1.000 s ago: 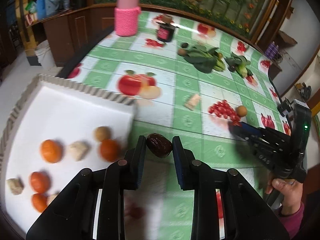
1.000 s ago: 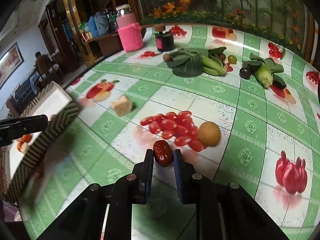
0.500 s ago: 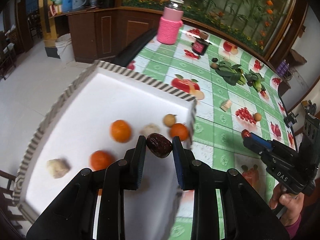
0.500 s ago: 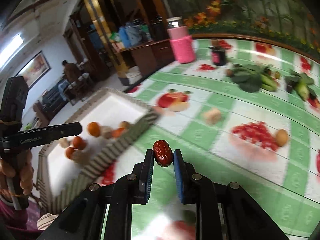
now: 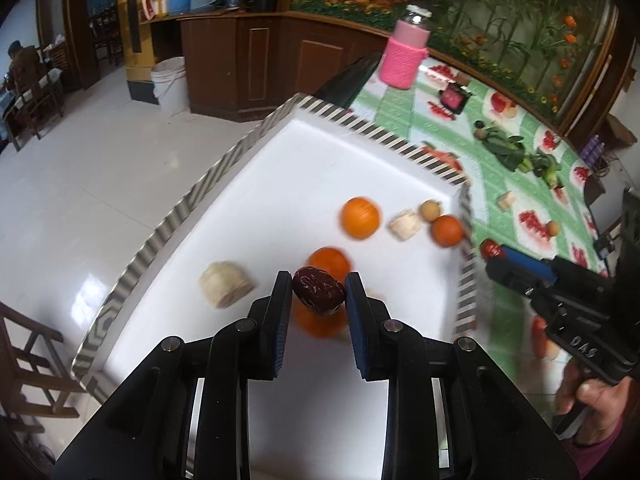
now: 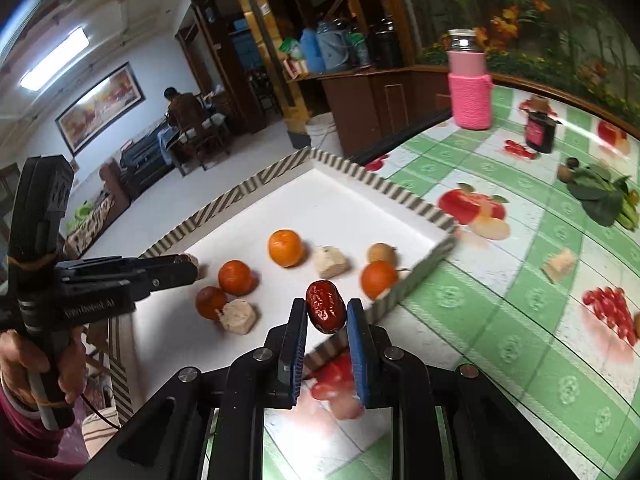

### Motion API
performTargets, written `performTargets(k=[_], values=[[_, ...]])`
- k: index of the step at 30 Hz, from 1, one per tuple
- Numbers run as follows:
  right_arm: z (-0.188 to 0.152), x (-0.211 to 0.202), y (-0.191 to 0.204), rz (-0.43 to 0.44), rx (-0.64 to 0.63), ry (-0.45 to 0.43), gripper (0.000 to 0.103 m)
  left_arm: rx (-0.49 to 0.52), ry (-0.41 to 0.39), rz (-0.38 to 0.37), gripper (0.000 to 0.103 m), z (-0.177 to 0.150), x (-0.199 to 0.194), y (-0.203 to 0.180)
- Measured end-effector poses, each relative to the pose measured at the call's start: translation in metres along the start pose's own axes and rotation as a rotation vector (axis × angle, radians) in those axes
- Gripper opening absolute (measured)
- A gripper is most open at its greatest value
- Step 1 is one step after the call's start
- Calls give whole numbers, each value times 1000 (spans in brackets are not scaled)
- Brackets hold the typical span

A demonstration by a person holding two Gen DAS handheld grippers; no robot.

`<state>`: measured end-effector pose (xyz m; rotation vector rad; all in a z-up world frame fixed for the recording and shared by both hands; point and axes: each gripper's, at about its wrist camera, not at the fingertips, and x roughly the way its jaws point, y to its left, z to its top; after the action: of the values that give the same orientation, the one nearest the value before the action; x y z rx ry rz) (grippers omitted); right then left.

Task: Organize fruits
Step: 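Carry both red dates into the white tray and open both tools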

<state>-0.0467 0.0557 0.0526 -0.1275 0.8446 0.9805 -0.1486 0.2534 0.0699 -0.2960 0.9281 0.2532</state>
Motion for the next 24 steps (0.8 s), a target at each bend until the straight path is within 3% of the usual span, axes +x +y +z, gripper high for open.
performTargets(k=[10, 24], values=[[10, 32, 17, 1, -48, 59, 19, 38, 13, 48, 26, -21, 8, 10], [14, 71, 31, -13, -96, 125, 19, 59, -5, 119, 26, -24, 16, 9]])
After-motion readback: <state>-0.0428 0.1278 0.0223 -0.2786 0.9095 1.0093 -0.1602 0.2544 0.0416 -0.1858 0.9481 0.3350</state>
